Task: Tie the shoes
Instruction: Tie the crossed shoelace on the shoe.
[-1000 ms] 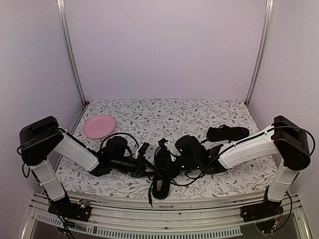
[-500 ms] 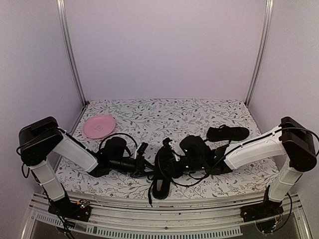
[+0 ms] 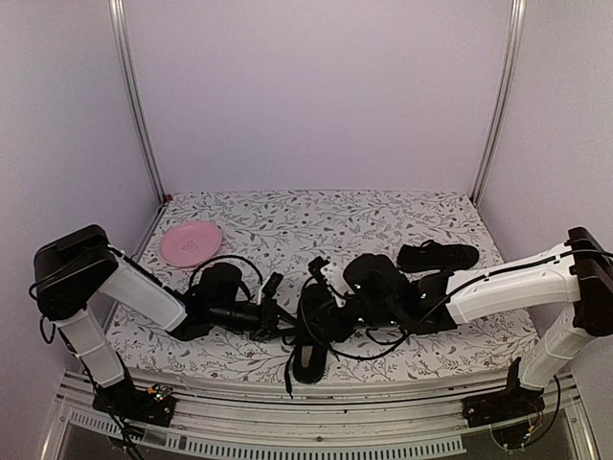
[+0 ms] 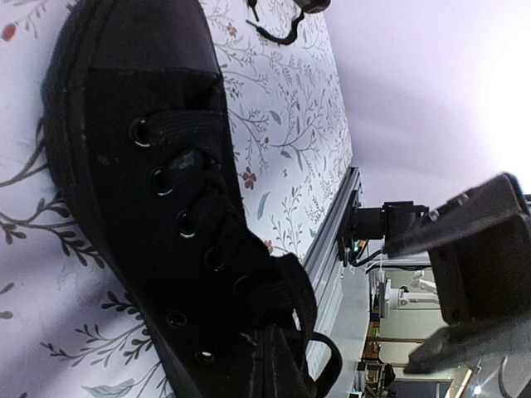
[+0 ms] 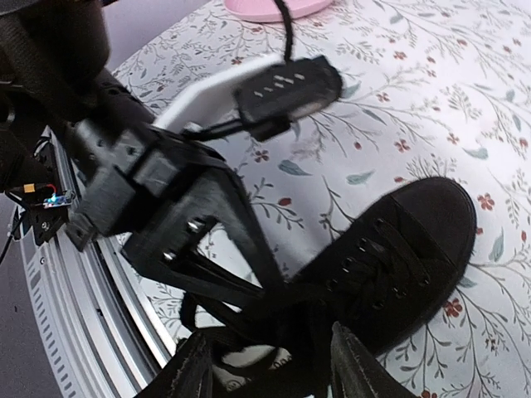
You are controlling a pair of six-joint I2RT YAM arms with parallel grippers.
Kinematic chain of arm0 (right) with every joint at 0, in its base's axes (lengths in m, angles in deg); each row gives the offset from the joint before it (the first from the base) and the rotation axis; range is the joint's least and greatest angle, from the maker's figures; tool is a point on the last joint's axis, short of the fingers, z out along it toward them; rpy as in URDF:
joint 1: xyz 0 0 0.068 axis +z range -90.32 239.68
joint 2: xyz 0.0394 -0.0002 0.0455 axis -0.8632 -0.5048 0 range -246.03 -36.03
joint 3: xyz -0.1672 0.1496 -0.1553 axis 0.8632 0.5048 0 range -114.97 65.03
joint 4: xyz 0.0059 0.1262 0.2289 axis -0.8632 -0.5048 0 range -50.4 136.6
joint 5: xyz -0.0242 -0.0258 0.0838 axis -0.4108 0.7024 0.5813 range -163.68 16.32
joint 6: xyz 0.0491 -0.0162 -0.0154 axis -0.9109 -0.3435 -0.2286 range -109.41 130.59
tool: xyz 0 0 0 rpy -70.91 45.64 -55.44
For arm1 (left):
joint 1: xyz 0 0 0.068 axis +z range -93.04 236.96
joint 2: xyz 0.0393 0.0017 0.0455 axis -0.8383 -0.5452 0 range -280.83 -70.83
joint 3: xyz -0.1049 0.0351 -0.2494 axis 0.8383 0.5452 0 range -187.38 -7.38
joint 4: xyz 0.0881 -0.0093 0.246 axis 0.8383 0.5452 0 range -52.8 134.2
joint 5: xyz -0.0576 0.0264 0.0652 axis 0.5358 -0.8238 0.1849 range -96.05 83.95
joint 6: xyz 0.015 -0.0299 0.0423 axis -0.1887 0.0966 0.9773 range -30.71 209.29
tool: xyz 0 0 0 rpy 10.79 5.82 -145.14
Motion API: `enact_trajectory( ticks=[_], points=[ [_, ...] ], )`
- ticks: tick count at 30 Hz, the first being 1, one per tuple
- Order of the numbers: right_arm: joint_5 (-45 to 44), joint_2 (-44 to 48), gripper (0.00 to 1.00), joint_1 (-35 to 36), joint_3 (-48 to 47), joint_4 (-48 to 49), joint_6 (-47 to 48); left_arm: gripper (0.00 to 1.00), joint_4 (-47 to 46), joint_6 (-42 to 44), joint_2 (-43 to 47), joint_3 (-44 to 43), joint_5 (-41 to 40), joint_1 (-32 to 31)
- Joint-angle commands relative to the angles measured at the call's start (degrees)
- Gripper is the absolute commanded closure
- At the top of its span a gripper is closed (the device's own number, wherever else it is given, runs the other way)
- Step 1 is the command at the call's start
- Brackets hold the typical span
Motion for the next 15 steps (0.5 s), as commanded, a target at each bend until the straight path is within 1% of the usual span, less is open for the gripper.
enact_trajectory(
  ticks=[1, 4, 10, 13, 15],
  points=[
    [-10.9, -5.2, 0.5, 5.3, -8.4, -9.2, 7.4, 1.0, 1.0, -0.2, 1.7, 0.2, 0.1, 0.4],
    [-15.5, -8.3, 0.46, 7.9, -11.5, -11.1, 9.4, 1.0, 1.9, -0.3, 1.7, 0.1, 0.0, 0.3],
    [-20.7, -10.5, 0.43, 11.8, -13.4, -10.6, 12.8, 1.0, 2.7, -0.9, 1.8, -0.2, 0.1, 0.4],
    [-25.5, -12.8, 0.42, 13.7, -15.7, -12.3, 14.2, 1.0, 3.1, -0.9, 1.2, -0.6, 0.2, 0.3],
    [-27.2, -15.0, 0.41, 14.6, -16.9, -13.1, 15.4, 1.0, 3.1, -1.0, 1.1, -0.7, 0.4, 0.3]
  ],
)
